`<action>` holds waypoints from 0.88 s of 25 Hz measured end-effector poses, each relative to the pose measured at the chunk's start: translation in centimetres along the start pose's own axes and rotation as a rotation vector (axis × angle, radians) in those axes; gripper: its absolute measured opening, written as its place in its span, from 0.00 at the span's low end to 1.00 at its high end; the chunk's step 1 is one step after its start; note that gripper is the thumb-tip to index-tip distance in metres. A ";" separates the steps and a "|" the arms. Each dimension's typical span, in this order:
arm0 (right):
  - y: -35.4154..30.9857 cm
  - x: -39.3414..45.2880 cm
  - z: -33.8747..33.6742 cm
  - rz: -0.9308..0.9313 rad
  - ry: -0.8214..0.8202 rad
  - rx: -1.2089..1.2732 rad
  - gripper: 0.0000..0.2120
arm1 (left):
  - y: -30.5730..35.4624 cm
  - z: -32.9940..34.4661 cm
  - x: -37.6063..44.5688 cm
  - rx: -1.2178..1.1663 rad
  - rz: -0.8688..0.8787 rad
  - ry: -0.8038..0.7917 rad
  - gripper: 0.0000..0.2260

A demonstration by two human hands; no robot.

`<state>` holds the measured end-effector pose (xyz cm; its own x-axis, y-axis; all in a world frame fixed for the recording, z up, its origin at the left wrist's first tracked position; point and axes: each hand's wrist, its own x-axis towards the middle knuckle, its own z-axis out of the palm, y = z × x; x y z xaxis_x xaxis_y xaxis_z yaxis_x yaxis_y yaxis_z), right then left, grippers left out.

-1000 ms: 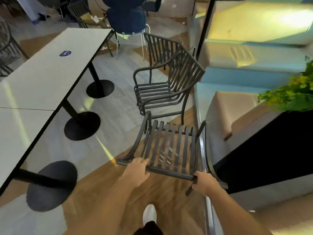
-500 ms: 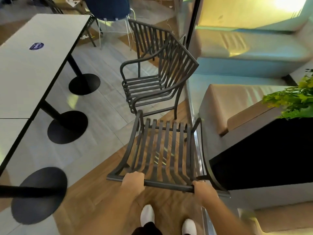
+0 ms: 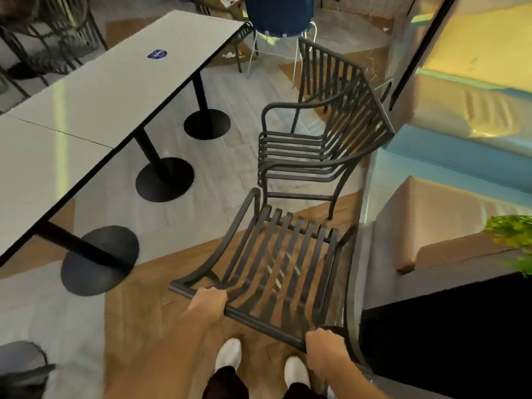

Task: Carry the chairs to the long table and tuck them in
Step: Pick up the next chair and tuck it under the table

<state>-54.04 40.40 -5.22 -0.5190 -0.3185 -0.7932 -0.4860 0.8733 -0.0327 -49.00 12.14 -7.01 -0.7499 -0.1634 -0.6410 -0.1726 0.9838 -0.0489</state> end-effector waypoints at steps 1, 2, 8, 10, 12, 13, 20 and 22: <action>0.2 -0.1 0.2 -0.028 -0.011 -0.040 0.12 | 0.3 0.7 -0.8 -0.007 -0.019 0.000 0.10; 0.6 -0.4 0.3 -0.058 -0.018 -0.085 0.12 | 0.9 1.4 -1.8 -0.025 -0.042 -0.002 0.10; 1.8 -1.6 0.6 -0.186 -0.005 -0.244 0.12 | 3.9 5.7 -7.8 -0.189 -0.219 0.011 0.10; 1.8 -1.6 0.6 -0.229 0.044 -0.269 0.13 | 4.8 6.9 -9.4 -0.223 -0.267 0.020 0.11; 1.1 -1.5 0.5 -0.263 0.082 -0.312 0.14 | 5.1 8.3 -11.2 -0.271 -0.329 0.021 0.12; 0.6 -1.3 0.4 -0.276 0.084 -0.332 0.14 | 5.0 9.2 -12.0 -0.307 -0.358 0.019 0.12; -6.2 0.6 -0.2 -0.355 0.117 -0.487 0.15 | 2.6 14.6 -17.4 -0.634 -0.558 -0.008 0.10; -8.7 1.0 -0.5 -0.402 0.131 -0.532 0.16 | 1.8 15.7 -18.8 -0.670 -0.608 0.004 0.09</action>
<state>-50.63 32.31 -5.42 -0.2903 -0.6520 -0.7005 -0.9214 0.3879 0.0208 -25.20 18.16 -7.13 -0.4100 -0.6420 -0.6479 -0.8744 0.4787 0.0789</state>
